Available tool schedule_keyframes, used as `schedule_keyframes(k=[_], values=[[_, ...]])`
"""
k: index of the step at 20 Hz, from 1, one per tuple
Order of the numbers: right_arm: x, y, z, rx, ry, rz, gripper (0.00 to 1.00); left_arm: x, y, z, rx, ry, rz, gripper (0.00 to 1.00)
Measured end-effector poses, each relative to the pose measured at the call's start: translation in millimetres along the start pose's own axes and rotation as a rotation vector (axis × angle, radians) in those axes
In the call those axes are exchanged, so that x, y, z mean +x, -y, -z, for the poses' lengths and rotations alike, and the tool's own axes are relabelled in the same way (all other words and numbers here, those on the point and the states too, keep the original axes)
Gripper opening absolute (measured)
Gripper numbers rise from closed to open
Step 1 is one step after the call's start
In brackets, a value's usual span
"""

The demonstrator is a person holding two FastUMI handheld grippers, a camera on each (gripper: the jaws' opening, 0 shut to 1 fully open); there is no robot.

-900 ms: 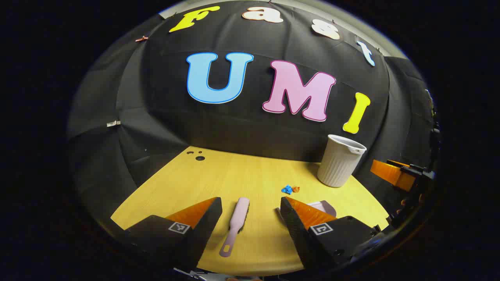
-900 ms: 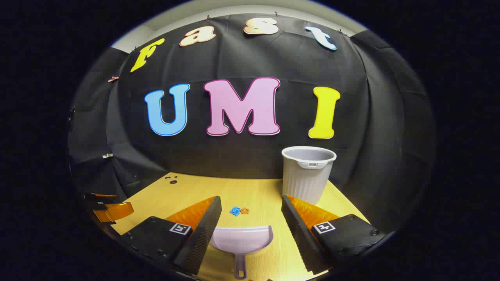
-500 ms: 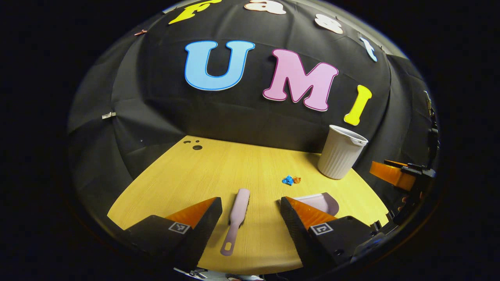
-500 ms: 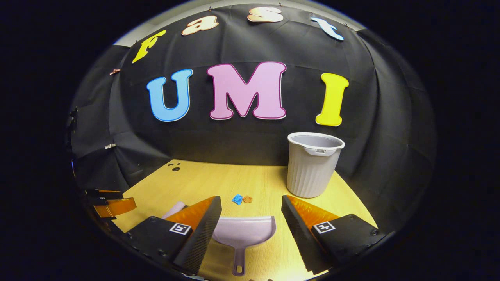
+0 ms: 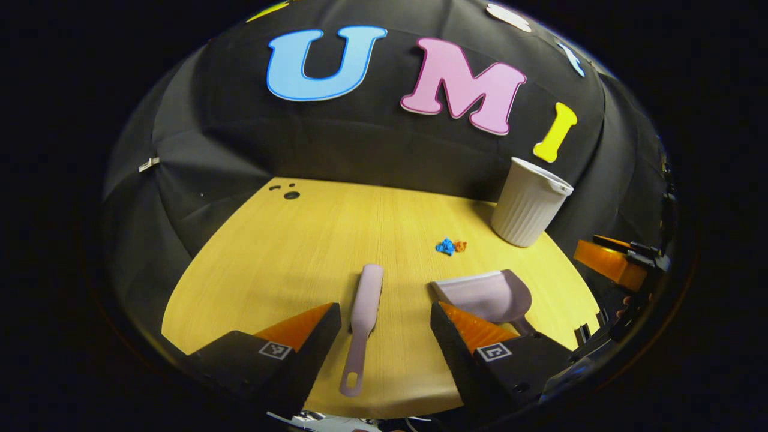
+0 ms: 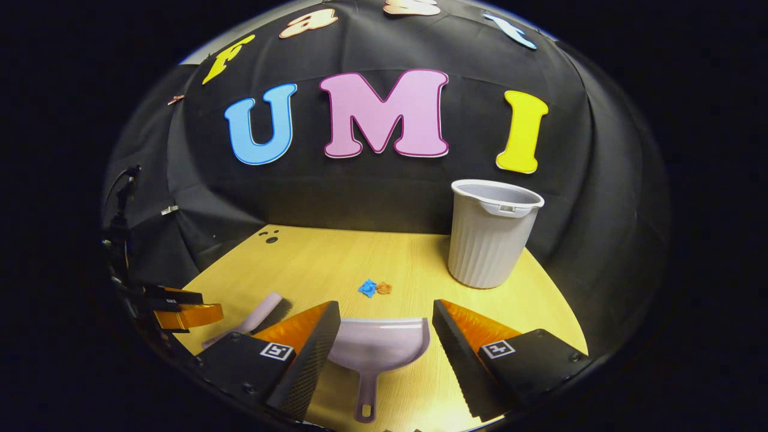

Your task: Pick up the small broom and dustpan from the desktop, sweep the trash into the dustpan with the broom, and then empty the trash into the garbage bin.

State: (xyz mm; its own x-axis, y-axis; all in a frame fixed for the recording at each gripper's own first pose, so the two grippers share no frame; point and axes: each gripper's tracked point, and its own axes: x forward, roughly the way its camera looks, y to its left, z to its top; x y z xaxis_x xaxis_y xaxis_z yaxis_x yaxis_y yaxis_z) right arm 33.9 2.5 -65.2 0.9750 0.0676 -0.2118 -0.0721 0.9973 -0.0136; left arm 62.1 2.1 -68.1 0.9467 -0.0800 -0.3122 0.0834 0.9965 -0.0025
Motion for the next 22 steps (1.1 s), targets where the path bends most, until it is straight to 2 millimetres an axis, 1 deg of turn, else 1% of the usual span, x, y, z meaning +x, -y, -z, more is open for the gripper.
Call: schedule_keyframes(k=[6, 7, 10, 12, 13, 17, 18, 20, 22], values=[[5.2, 11.8, 16.7, 0.026, -0.046, 0.014, 0.97, 43.8, -6.9, 33.0, 0.007, -0.217, -0.03, 0.96], [7.4, 13.3, 23.5, 0.032, -0.068, 0.015, 0.97, 51.9, -13.7, 41.7, 0.011, -0.27, -0.05, 0.96], [9.1, 14.3, 46.3, 0.06, -0.143, -0.005, 0.97, 72.1, -21.5, 60.3, 0.012, -0.376, -0.074, 0.96], [6.4, 15.3, 58.4, 0.084, -0.18, -0.008, 0.98, 83.4, -29.4, 68.3, 0.017, -0.417, -0.101, 0.96], [4.4, 19.9, 61.4, 0.089, -0.189, -0.003, 0.97, 88.8, -30.5, 70.2, 0.021, -0.429, -0.107, 0.95], [-4.0, 31.2, 74.1, 0.112, -0.22, 0.009, 0.99, 104.4, -32.7, 84.0, 0.041, -0.487, -0.128, 0.93], [-4.5, 30.5, 82.1, 0.119, -0.243, 0.006, 0.99, 109.0, -34.5, 89.3, 0.04, -0.5, -0.135, 0.93], [-7.2, 28.4, 96.4, 0.126, -0.292, -0.007, 0.99, 112.3, -36.3, 95.9, 0.03, -0.516, -0.141, 0.91], [-7.1, 28.2, 101.6, 0.126, -0.328, -0.014, 0.99, 113.9, -42.0, 96.8, 0.046, -0.506, -0.158, 0.9]])
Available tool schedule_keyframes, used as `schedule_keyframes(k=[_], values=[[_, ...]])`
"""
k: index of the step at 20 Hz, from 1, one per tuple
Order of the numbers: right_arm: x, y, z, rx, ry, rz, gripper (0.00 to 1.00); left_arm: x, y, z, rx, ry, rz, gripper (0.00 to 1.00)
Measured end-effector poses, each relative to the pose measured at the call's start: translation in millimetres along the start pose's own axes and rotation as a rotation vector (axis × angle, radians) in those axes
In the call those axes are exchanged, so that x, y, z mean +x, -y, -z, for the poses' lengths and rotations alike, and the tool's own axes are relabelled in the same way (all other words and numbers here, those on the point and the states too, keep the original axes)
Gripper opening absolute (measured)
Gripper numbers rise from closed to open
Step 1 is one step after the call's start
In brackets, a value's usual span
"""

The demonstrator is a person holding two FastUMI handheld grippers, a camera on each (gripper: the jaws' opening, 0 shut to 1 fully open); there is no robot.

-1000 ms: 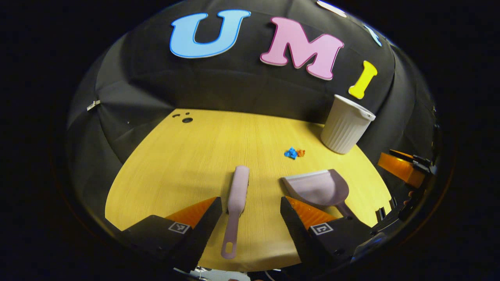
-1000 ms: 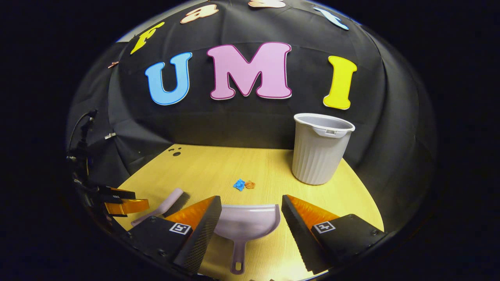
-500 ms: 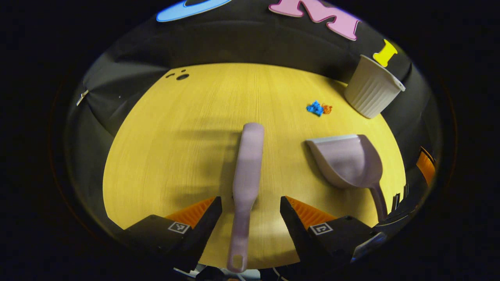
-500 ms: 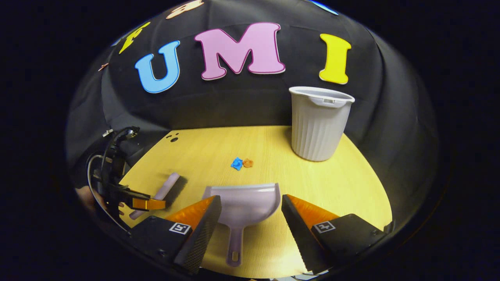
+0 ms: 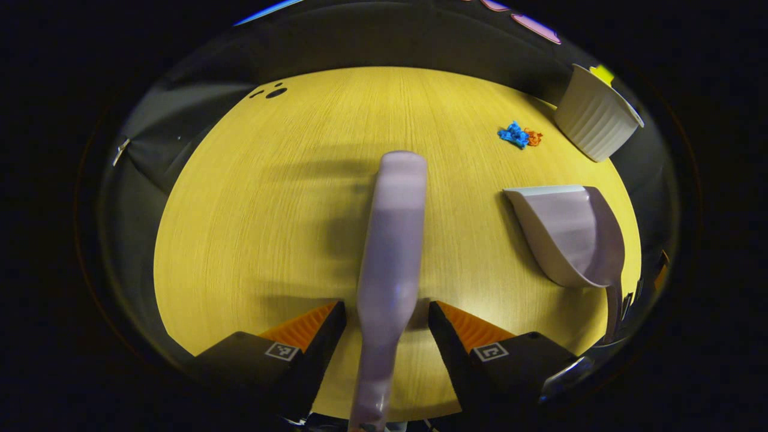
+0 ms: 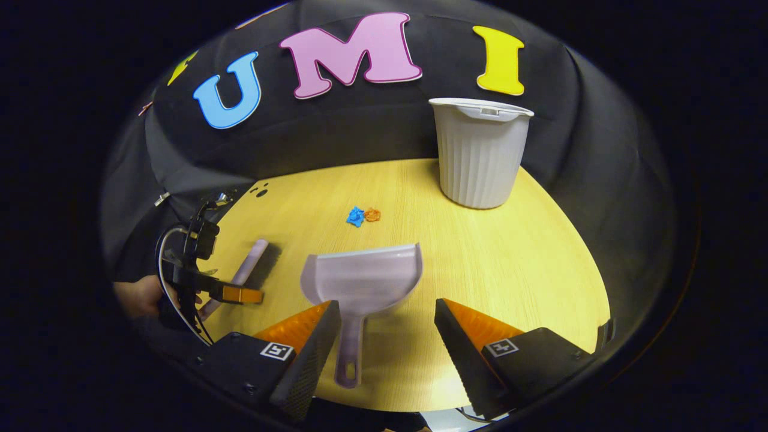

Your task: Pick up the small broom and dustpan from the desktop, sweep the trash into the dustpan with the broom, and then empty the trash into the garbage bin.

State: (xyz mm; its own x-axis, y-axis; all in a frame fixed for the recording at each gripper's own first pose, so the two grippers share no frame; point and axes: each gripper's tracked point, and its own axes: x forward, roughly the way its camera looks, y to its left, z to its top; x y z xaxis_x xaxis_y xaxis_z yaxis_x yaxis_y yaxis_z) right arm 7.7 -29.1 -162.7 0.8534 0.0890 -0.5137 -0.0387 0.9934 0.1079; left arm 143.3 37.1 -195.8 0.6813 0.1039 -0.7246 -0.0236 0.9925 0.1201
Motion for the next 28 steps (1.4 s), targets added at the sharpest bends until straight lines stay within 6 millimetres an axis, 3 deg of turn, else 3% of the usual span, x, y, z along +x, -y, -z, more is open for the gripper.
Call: schedule_keyframes(k=[4, 7, 11, 17, 22, 28], values=[[1.2, -2.9, 7.4, 0.063, -0.089, -0.002, 0.99, 0.2, 3.9, -3.3, 0.042, 0.027, 0.01, 0.72], [7.8, -12.8, 12.2, 0.05, -0.123, -0.012, 0.99, 0.7, 5.5, -5.4, 0.026, 0.067, 0.002, 0.36], [13.2, -24.8, 22.8, 0.014, -0.178, -0.028, 0.99, -0.5, 7.1, -4.9, 0.017, 0.148, 0.012, 0.29], [14.8, -21.3, 35.6, 0.009, -0.223, -0.01, 0.99, -18.3, 6.1, 12.3, -0.079, 0.202, 0.067, 0.27], [32.7, -29.2, 48.0, 0.044, -0.271, -0.01, 0.99, -56.3, -4.7, 34.3, -0.079, 0.242, 0.064, 0.26], [73.9, -40.2, 73.7, -0.022, -0.336, -0.004, 0.99, -91.2, -22.2, 58.7, -0.053, 0.259, 0.018, 0.24]])
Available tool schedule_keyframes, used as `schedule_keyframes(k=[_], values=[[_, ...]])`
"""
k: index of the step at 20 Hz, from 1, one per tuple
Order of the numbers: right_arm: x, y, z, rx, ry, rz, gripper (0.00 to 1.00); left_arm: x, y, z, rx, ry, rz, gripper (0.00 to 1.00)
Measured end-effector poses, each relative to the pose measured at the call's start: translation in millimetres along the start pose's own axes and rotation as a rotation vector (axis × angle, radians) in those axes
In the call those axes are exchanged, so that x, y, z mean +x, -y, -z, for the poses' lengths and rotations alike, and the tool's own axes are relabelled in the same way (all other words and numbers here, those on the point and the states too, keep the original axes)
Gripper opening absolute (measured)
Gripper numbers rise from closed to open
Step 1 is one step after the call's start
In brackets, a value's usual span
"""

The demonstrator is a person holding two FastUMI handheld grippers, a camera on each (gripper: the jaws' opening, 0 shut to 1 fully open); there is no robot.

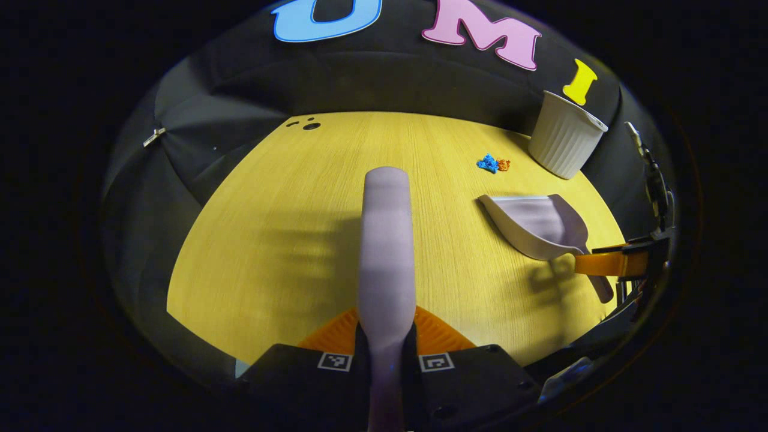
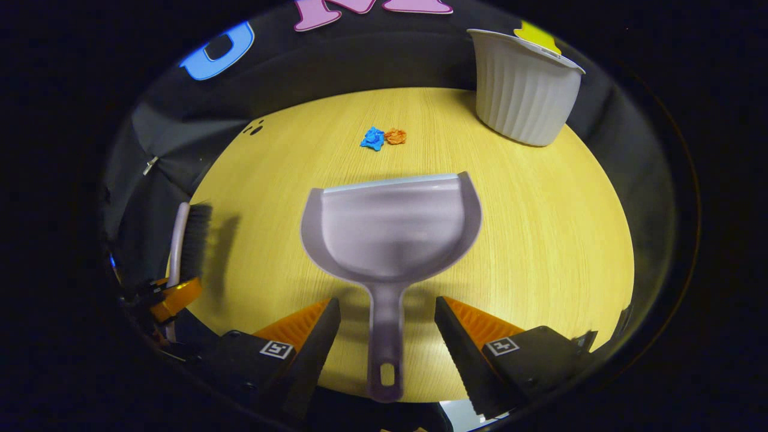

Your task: Pick up the small broom and dustpan from the desktop, sweep the trash into the dustpan with the broom, and then empty the trash into the garbage bin.

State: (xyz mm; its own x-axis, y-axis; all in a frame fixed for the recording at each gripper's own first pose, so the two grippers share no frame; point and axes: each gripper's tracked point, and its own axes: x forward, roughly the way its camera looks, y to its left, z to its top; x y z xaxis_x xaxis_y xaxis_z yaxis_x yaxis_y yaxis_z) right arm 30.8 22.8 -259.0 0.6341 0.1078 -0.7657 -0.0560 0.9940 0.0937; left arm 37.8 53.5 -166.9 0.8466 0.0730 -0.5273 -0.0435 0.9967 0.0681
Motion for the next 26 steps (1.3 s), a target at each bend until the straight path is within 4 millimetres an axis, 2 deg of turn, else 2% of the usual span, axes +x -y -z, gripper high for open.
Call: schedule_keyframes(k=[5, 8, 11, 12, 13, 15, 16, 24, 25, 26], values=[[27.0, 17.0, 5.8, -0.041, -0.044, 0.07, 0.99, -5.2, 0.5, 12.6, -0.046, -0.013, -0.029, 0.27], [40.6, 13.9, 7.2, -0.093, -0.054, 0.079, 0.75, -1.0, 4.1, 20.0, -0.048, -0.032, -0.037, 0.25], [48.9, 12.5, 4.8, -0.133, -0.038, 0.082, 0.71, 3.3, 7.8, 17.0, -0.049, -0.044, -0.041, 0.27], [45.1, 10.5, 4.7, -0.139, -0.034, 0.073, 0.7, 4.7, 9.7, 14.6, -0.051, -0.044, -0.04, 0.26], [42.8, 9.9, 4.2, -0.142, -0.031, 0.07, 0.69, 5.8, 12.1, 10.6, -0.055, -0.043, -0.039, 0.27], [42.3, 11.9, 3.0, -0.135, -0.036, 0.063, 0.56, 10.8, 17.4, -0.4, -0.068, -0.045, -0.031, 0.26], [45.1, 12.3, 1.4, -0.13, -0.04, 0.06, 0.4, 12.7, 20.5, -5.6, -0.073, -0.043, -0.023, 0.26], [44.2, 12.7, 0.2, -0.193, -0.034, -0.01, 0.38, 59.4, 41.5, -52.4, 0.006, -0.07, 0.021, 0.25], [44.5, 17.3, 0.3, -0.196, -0.036, -0.004, 0.41, 64.9, 46.1, -59.3, 0.007, -0.075, 0.037, 0.27], [42.9, 22.6, -1.7, -0.203, -0.029, 0.0, 0.34, 71.6, 49.4, -68.0, 0.018, -0.077, 0.046, 0.26]])
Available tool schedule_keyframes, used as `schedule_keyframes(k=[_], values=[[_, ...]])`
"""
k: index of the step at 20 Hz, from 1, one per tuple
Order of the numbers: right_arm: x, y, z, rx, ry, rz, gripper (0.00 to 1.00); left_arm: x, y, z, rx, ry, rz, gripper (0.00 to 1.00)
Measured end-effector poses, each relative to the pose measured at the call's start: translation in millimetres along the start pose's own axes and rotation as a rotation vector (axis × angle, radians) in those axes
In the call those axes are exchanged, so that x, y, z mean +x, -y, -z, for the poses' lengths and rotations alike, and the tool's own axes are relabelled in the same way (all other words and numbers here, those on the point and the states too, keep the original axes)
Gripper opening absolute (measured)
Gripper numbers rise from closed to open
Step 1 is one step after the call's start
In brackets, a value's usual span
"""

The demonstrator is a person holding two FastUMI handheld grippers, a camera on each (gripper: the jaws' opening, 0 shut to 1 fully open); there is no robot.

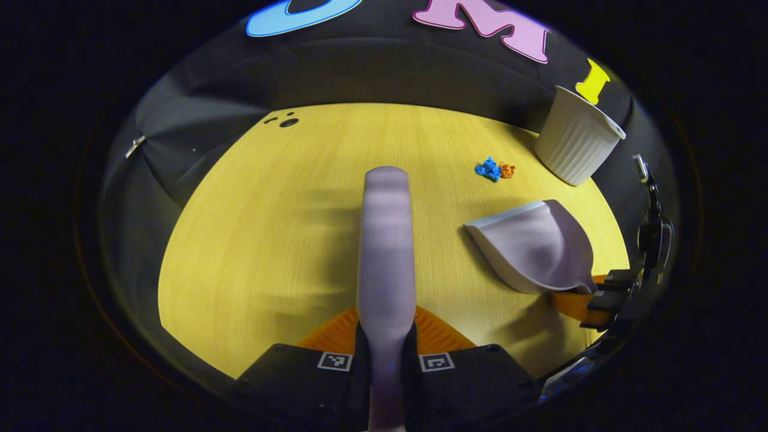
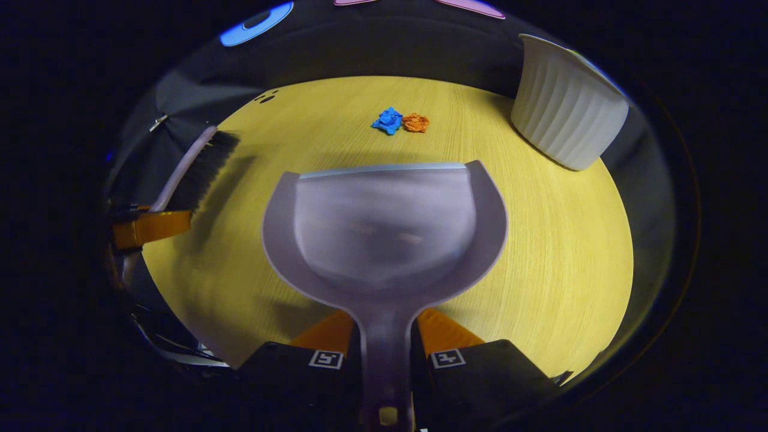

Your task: Pick up the small broom and dustpan from the desktop, sweep the trash into the dustpan with the broom, and then empty the trash into the garbage bin.

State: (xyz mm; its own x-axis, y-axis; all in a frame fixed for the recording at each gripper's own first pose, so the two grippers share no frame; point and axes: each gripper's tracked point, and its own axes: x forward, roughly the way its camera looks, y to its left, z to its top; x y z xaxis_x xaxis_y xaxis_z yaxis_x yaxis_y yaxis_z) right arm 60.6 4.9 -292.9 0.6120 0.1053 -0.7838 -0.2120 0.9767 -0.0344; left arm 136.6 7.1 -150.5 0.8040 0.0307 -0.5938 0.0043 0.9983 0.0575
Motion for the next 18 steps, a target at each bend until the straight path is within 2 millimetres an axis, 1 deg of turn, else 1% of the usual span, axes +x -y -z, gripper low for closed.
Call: schedule_keyframes(k=[1, 4, 5, 6, 8, 10, 11, 12, 13, 14, 16, 17, 18], values=[[-1.2, 6.0, 0.4, -0.001, -0.002, 0.003, 0.38, 6.6, 2.3, -9.1, 0.018, -0.003, 0.008, 0.27], [-3.5, 27.3, 2.5, 0.027, -0.007, 0.008, 0.38, 33.2, 9.9, -37.0, 0.062, -0.023, 0.038, 0.27], [-5.6, 33.8, 2.7, 0.041, -0.008, 0.003, 0.34, 43.1, 11.6, -46.8, 0.075, -0.032, 0.044, 0.26], [-8.4, 39.8, 2.4, 0.055, -0.012, -0.005, 0.37, 53.2, 14.5, -58.0, 0.088, -0.039, 0.051, 0.27], [-16.6, 54.2, 4.3, 0.054, -0.017, -0.017, 0.37, 74.8, 23.7, -81.1, 0.131, -0.046, 0.072, 0.27], [-23.5, 70.7, 8.2, 0.018, -0.025, -0.013, 0.38, 95.9, 39.9, -100.4, 0.149, -0.062, 0.118, 0.25], [-25.4, 77.4, 9.7, 0.006, -0.032, -0.014, 0.41, 104.7, 45.8, -109.1, 0.165, -0.073, 0.132, 0.27], [-26.5, 82.7, 10.8, 0.0, -0.04, -0.015, 0.41, 113.0, 48.9, -119.2, 0.2, -0.08, 0.13, 0.26], [-26.5, 87.9, 11.7, -0.004, -0.044, -0.014, 0.37, 120.6, 50.8, -129.6, 0.253, -0.082, 0.126, 0.27], [-25.8, 92.0, 13.0, -0.012, -0.046, -0.01, 0.38, 129.4, 53.7, -139.2, 0.318, -0.082, 0.122, 0.26], [-24.5, 98.2, 16.8, -0.041, -0.056, -0.003, 0.38, 142.4, 62.7, -150.2, 0.45, -0.093, 0.128, 0.25], [-24.4, 97.6, 19.4, -0.044, -0.066, -0.009, 0.38, 148.7, 69.5, -152.7, 0.514, -0.106, 0.139, 0.25], [-24.6, 96.4, 19.5, -0.044, -0.067, -0.017, 0.37, 152.0, 76.6, -159.7, 0.579, -0.1, 0.146, 0.25]])
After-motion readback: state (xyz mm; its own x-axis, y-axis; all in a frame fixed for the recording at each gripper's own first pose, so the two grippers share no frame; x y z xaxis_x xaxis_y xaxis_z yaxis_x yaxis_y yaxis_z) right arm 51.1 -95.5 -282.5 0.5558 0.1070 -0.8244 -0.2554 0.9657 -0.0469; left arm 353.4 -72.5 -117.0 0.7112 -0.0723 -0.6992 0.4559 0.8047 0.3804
